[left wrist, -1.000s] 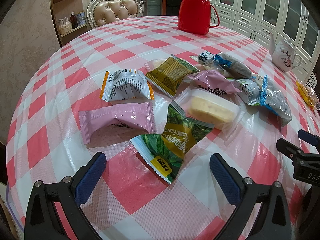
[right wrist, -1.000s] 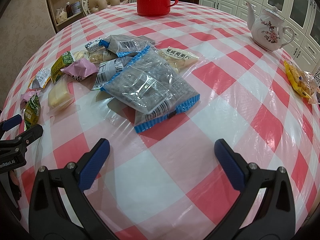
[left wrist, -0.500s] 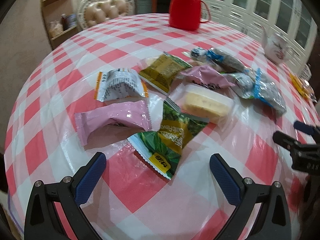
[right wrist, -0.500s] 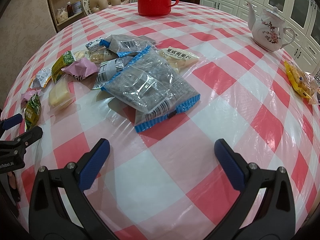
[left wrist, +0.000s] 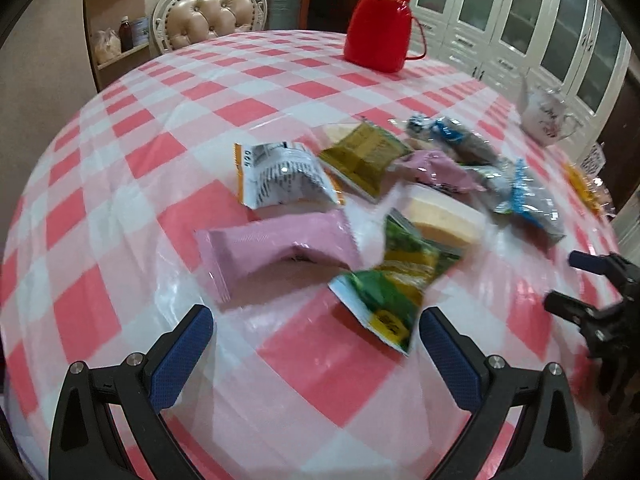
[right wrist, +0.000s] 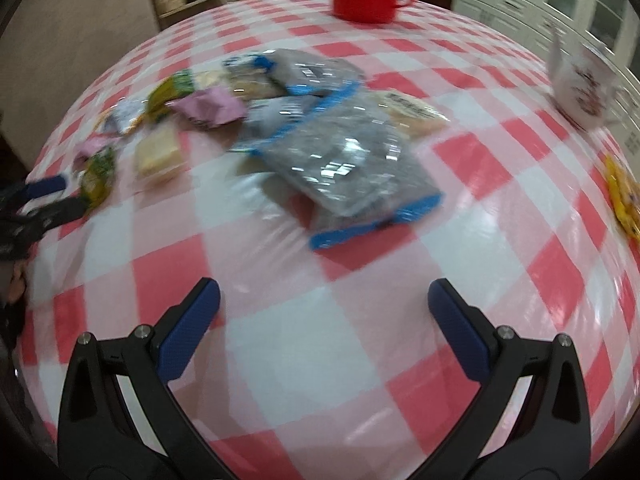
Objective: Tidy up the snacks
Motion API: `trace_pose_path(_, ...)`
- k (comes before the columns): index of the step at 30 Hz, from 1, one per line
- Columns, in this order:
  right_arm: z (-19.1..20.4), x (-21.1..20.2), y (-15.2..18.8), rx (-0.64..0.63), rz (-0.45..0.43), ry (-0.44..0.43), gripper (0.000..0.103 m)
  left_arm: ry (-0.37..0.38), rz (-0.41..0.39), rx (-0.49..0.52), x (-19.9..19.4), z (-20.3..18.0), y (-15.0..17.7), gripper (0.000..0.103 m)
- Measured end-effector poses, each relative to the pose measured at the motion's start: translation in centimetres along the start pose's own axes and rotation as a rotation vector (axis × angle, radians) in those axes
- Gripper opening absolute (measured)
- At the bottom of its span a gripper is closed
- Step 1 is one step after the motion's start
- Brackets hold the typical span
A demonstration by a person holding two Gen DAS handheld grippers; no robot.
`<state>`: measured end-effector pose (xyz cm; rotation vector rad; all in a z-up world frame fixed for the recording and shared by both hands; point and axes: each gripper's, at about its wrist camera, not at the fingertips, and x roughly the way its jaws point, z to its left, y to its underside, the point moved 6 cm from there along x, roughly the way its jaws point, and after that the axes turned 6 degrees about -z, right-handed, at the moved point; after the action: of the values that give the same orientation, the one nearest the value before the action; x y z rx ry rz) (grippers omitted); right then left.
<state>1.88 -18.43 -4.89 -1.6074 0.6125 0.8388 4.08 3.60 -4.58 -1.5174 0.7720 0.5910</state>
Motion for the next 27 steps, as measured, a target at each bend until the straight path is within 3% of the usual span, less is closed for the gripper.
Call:
trace_pose_path(1, 0.5, 0.0, 0.0, -0.008, 0.0, -0.012, 0.103, -0.014, 0.005, 0.016, 0.4, -0.2, -0.3, 0.103)
trace_pose_path(3, 1.5, 0.1, -0.2, -0.033, 0.001, -0.039, 0.103, -0.022, -0.001, 0.077, 0.9, -1.5, -0.7, 0.09)
trace_pose_path(5, 2.7, 0.2, -0.2, -0.06, 0.002, -0.064, 0.103, -0.001, -0.019, 0.129, 0.9, -3.0, -1.0, 0.066)
trace_pose_path(8, 4.1, 0.0, -0.2, -0.104, -0.012, -0.085, 0.103, 0.018, -0.023, 0.143, 0.9, -4.0, -1.4, 0.05)
trace_pose_path(9, 4.5, -0.1, -0.3, -0.122, -0.023, -0.087, 0.103, 0.02, -0.033, 0.145, 0.9, -4.1, -1.5, 0.037)
trace_pose_path(10, 5.1, -0.2, -0.4, -0.144, -0.031, -0.096, 0.103, 0.023, -0.047, 0.146, 0.7, -4.0, -1.4, 0.017)
trace_pose_path(15, 7.6, 0.6, -1.6, -0.236, -0.034, -0.122, 0.086, 0.03, -0.061, 0.108, -0.1, -2.0, -0.9, 0.015)
trace_pose_path(18, 8.9, 2.1, -2.9, -0.229, 0.0, -0.188, 0.086, 0.07, -0.06, 0.067, -0.6, -0.7, -0.5, 0.015)
trace_pose_path(21, 10.2, 3.2, -4.2, -0.25, -0.002, -0.187, 0.086, 0.078, -0.052, 0.037, -0.8, 0.2, -0.5, 0.018)
trace_pose_path(25, 12.0, 4.3, -5.7, -0.291, -0.022, -0.179, 0.086, 0.089, -0.049, 0.024, -0.6, 0.5, -0.7, 0.029)
trace_pose_path(26, 12.2, 4.5, -5.9, -0.297, -0.028, -0.179, 0.082, 0.1, -0.047, 0.021, -0.5, 0.3, -0.8, 0.036)
trace_pose_path(27, 12.4, 4.5, -6.0, -0.298, -0.038, -0.195, 0.071, 0.104, -0.048, 0.018, -0.4, 0.2, -0.9, 0.04)
